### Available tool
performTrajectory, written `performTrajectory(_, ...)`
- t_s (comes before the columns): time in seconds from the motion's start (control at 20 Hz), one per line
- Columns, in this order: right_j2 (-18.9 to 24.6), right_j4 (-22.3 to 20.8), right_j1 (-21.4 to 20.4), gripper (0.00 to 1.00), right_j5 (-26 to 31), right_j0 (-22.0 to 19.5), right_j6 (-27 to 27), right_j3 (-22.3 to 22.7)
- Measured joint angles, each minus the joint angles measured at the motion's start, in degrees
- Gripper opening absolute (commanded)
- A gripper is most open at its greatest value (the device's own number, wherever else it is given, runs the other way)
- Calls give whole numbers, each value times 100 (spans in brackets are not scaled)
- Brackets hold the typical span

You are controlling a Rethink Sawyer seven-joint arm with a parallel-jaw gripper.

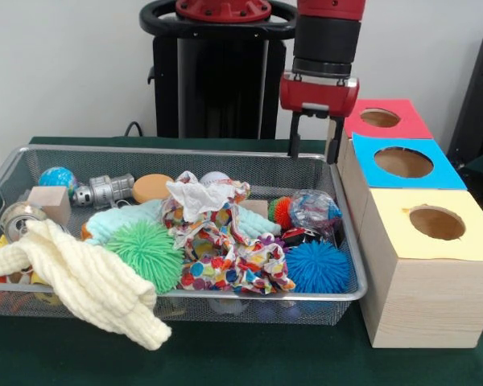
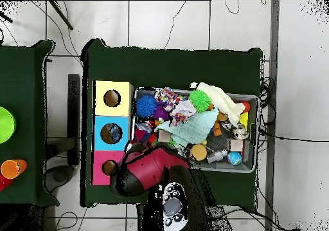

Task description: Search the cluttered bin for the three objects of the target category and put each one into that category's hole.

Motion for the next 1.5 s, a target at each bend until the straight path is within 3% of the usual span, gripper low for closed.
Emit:
performTrajectory(0.45, -894, 1557, -149, 100, 151, 768, 387, 172)
performTrajectory(0.7, -1161, 2349, -161, 100, 150, 878, 557, 515)
performTrajectory(1.15, -1318, 2954, -55, 100, 117, 887, 559, 902)
performTrajectory(1.5, -1401, 3274, 259, 100, -250, 866, 559, 1117)
